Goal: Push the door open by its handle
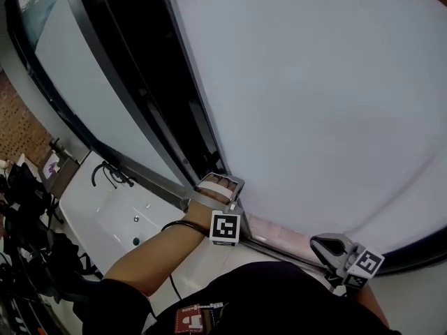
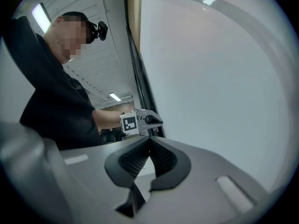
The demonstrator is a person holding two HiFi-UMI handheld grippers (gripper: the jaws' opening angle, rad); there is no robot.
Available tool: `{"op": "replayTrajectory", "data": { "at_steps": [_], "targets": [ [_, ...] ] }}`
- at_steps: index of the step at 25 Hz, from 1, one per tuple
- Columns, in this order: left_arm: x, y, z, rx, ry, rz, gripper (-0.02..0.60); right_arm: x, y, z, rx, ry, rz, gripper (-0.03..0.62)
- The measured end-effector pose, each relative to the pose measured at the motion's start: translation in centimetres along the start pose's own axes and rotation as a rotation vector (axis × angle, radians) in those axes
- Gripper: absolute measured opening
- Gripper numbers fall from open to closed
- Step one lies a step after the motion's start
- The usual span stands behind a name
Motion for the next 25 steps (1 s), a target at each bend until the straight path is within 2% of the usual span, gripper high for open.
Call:
{"op": "replayTrajectory", "data": {
  "at_steps": [4, 5, 7, 9, 14, 19, 22, 25],
  "targets": [
    [0.1, 0.0, 0.4, -0.007, -0.027, -0.009, -0.005, -0.5, -0.7, 0.7, 0.087, -0.062, 0.005, -0.001],
    [0.1, -0.1, 0.8, -0.030, -0.060, -0.033, -0.005, -0.6, -0.8, 0.8, 0.105, -0.066, 0.002, -0.001],
    [0.0, -0.8, 2.0, -0.062, -0.189, -0.126, -0.010, -0.8, -0.9, 0.8, 0.139, -0.062, -0.012, 0.000],
    [-0.1, -1.2, 2.5, -0.031, -0.250, -0.164, -0.006, -1.1, -0.8, 0.7, 0.156, -0.060, -0.026, 0.000],
    [-0.5, -3.2, 2.1, 0.011, -0.249, -0.128, -0.006, -2.4, -0.2, 1.3, 0.164, -0.083, -0.024, 0.000],
    [-0.2, -7.6, -0.9, 0.031, -0.253, -0.077, -0.006, -1.0, 0.8, 3.3, 0.176, -0.071, -0.037, 0.000],
    [-0.6, -10.0, -1.7, 0.030, -0.246, -0.028, -0.006, -1.0, 0.7, 3.7, 0.177, -0.057, -0.048, -0.001],
    [-1.1, -13.1, -2.5, 0.015, -0.279, -0.011, -0.006, -1.7, 0.6, 5.0, 0.161, -0.049, -0.059, -0.002]
  ]
}}
Point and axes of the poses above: the fingertips, and each gripper's own axes: y backward along the fingers, z to its right, x out of its top, the point moved 7 cm from there along y, backward along the fingers, and after that the axes turned 7 degrees about z, right-handed, at the moved point
